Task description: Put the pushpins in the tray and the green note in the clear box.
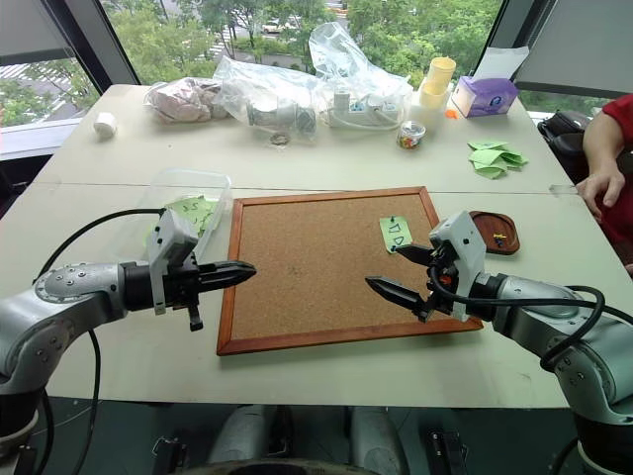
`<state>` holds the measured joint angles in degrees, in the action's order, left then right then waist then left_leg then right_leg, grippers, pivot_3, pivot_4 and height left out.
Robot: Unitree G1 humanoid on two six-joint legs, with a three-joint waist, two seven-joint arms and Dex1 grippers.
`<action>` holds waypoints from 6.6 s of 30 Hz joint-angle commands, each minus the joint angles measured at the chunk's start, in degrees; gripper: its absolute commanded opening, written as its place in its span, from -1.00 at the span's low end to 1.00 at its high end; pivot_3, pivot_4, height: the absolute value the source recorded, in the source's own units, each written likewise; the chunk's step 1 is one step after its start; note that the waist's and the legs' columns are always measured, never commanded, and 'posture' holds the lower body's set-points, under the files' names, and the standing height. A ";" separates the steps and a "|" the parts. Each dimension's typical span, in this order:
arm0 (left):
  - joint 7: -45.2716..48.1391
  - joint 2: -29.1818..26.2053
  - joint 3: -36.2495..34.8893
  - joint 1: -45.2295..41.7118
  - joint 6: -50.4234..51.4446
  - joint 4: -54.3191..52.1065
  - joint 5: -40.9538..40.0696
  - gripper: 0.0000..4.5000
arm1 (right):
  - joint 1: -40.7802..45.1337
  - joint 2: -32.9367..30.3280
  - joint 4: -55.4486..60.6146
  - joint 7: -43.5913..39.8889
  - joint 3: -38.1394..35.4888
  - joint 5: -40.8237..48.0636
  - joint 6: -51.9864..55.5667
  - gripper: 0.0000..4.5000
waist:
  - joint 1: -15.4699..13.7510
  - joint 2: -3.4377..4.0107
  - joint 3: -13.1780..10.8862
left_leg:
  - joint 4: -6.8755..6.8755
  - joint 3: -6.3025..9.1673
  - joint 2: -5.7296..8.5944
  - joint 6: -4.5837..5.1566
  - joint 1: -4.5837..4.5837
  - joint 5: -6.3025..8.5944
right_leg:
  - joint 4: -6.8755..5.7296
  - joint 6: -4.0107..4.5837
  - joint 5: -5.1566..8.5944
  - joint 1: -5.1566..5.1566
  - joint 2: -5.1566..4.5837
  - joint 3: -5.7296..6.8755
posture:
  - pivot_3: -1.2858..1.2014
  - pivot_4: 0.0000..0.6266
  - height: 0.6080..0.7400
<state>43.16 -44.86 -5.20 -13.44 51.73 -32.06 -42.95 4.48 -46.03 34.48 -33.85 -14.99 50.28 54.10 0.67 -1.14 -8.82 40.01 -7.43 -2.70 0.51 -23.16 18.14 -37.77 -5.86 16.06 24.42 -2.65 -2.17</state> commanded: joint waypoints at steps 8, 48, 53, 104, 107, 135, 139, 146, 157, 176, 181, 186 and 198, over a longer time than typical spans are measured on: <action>2.96 6.34 12.98 -14.86 -8.26 11.91 10.51 -0.98 | 11.40 5.32 -11.76 8.93 -1.77 -4.23 -2.10 1.00 | 0.16 0.00 0.03 | 0.07 -0.07 0.23 -0.08 0.02 -0.05 | 0.05 0.01 -0.01 -0.06 0.02 -0.09 | 0.03 -0.52 0.93; 10.65 9.42 25.07 -13.62 -16.65 21.51 30.67 -1.00 | 30.10 18.87 -53.75 0.35 11.51 -33.96 -29.99 -0.98 | 0.15 0.09 0.03 | 0.03 -0.20 0.03 -0.11 -0.07 -0.07 | -0.12 -0.04 -0.02 0.16 0.02 -0.12 | 0.03 -0.52 0.93; 11.04 9.03 26.10 -13.28 -16.57 21.19 31.67 -1.00 | 29.94 19.30 -52.30 2.32 8.08 -32.88 -32.65 -0.98 | 0.14 0.10 0.02 | 0.03 -0.20 0.03 -0.11 -0.08 -0.07 | -0.12 -0.04 -0.02 0.17 0.02 -0.12 | 0.03 -0.52 0.93; 15.16 6.53 25.30 -15.70 -22.74 25.01 35.96 -1.00 | 21.25 13.55 -53.64 19.99 -7.55 -34.28 -27.37 0.97 | 0.59 0.36 0.13 | 0.01 -0.26 0.00 -0.13 0.03 -0.08 | -0.14 -0.04 -0.02 0.14 0.08 -0.18 | 0.03 -0.52 0.93; 14.93 5.70 25.11 -17.45 -25.11 27.42 37.78 -1.00 | 21.23 13.68 -52.83 19.82 -8.30 -33.49 -27.75 0.97 | 0.58 0.37 0.12 | 0.01 -0.27 0.00 -0.18 0.06 -0.11 | -0.16 -0.04 -0.02 0.13 0.10 -0.18 | 0.03 -0.52 0.93; 15.51 6.64 24.26 -20.72 -31.64 33.93 41.48 -1.00 | 15.20 15.81 -37.32 0.18 7.18 -29.41 -26.04 0.97 | 0.19 0.41 0.10 | 0.03 -0.26 0.02 -0.15 0.03 -0.09 | -0.19 -0.04 -0.02 0.14 0.08 -0.18 | 0.03 -0.52 0.93; 15.48 6.79 24.23 -20.00 -31.15 32.92 41.17 -1.00 | 16.03 16.66 -40.13 0.19 7.59 -30.29 -27.68 0.41 | 0.20 0.41 0.10 | 0.03 -0.26 0.02 -0.16 0.03 -0.10 | -0.20 -0.04 -0.02 0.14 0.09 -0.18 | 0.03 -0.52 0.93; 15.60 6.78 24.01 -19.55 -30.80 32.51 41.20 -1.00 | 15.75 17.47 -40.71 -0.22 7.53 -30.74 -28.10 -0.98 | 0.22 0.41 0.10 | 0.03 -0.26 0.02 -0.16 0.04 -0.10 | -0.20 -0.04 -0.02 0.14 0.09 -0.18 | 0.03 -0.52 0.93; 17.13 6.08 24.56 -18.53 -30.01 31.46 41.27 -1.00 | 11.45 20.11 -33.19 4.12 2.00 -27.74 -28.75 -0.98 | 0.17 0.41 0.10 | 0.02 -0.25 0.02 -0.16 0.02 -0.10 | -0.20 -0.04 -0.02 0.14 0.08 -0.18 | 0.03 -0.52 0.93; 19.70 6.58 25.70 -18.21 -30.26 31.78 42.05 -1.00 | 10.50 21.91 -30.08 8.91 -0.82 -26.23 -29.02 -0.98 | 0.17 0.41 0.10 | 0.02 -0.25 0.02 -0.16 0.04 -0.10 | -0.21 -0.04 -0.02 0.14 0.09 -0.18 | 0.03 -0.52 0.93; 18.96 6.62 25.15 -18.51 -30.79 32.27 42.47 -1.00 | 13.21 19.97 -35.61 13.64 -4.40 -28.68 -30.97 -0.98 | 0.17 0.41 0.10 | 0.02 -0.26 0.03 -0.16 0.03 -0.09 | -0.21 -0.04 -0.02 0.14 0.08 -0.18 | 0.03 -0.52 0.93; 18.38 7.11 24.87 -19.24 -31.40 33.42 42.83 -1.00 | 16.81 15.41 -46.18 17.77 -4.42 -34.67 -32.21 -0.98 | 0.25 0.41 0.11 | 0.02 -0.27 0.05 -0.16 0.04 -0.10 | -0.21 -0.04 -0.02 0.14 0.07 -0.18 | 0.03 -0.52 0.93; 18.20 7.34 24.87 -19.02 -31.23 33.10 42.87 -1.00 | 19.65 14.72 -54.82 20.08 -5.28 -36.17 -35.50 -0.56 | 0.25 0.46 0.14 | 0.02 -0.28 0.04 -0.17 0.08 -0.10 | -0.22 -0.04 -0.02 0.11 0.07 -0.20 | 0.03 -0.52 0.93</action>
<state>61.47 -37.45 19.41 -32.48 20.39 0.97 -1.19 23.37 -30.57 -20.65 -13.93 -18.63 14.16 20.12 0.92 -0.67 -8.68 40.04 -7.70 -2.65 0.35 -23.08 18.04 -37.99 -5.90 16.04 24.53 -2.59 -2.37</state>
